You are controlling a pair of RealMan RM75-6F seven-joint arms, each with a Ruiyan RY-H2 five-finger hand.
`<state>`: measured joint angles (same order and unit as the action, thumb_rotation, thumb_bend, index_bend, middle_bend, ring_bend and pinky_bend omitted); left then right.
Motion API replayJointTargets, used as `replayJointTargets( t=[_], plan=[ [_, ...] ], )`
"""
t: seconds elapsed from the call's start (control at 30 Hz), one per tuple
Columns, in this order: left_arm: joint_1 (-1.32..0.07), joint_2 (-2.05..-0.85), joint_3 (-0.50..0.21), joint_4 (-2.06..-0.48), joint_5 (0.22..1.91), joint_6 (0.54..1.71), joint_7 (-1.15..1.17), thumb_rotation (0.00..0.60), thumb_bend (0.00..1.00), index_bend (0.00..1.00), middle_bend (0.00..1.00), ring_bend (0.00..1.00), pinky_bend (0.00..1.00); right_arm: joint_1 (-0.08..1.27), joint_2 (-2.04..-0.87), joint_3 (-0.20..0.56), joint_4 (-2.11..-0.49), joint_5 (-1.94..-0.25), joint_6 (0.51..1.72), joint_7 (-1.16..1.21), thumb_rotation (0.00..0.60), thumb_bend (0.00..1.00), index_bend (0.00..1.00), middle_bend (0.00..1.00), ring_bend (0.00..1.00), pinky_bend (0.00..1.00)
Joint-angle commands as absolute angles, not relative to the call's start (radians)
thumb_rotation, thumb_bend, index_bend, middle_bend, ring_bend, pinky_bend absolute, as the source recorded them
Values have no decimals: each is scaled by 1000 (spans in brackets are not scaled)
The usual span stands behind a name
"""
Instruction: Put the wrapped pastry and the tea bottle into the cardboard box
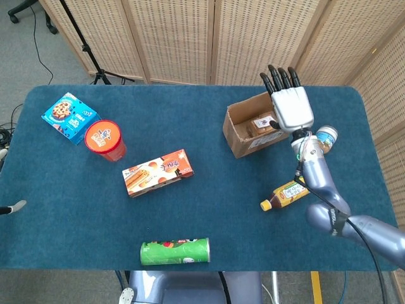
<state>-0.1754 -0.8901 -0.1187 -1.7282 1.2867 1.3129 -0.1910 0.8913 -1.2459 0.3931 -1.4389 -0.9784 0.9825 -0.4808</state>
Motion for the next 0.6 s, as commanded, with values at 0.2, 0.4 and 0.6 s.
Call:
replayJointTargets(
  t=[0.2,0.4,0.6],
  plan=[
    [-169,-896,-113,-1734,1304,1325,-175,600,0,0,0,0,0,616,-975,91,-1587,-1701,1182,-59,600,0,0,0,0,6],
    [-166,-900,-110,-1748,1319,1339,-152,600,0,0,0,0,0,564,-1015,-17,-1483,-1801,1205,3,600,0,0,7,0,6],
    [-164,-902,-109,-1748,1320,1341,-145,600,0,0,0,0,0,585,-1111,-44,-1405,-1747,1076,58,600,0,0,1,0,6]
  ],
)
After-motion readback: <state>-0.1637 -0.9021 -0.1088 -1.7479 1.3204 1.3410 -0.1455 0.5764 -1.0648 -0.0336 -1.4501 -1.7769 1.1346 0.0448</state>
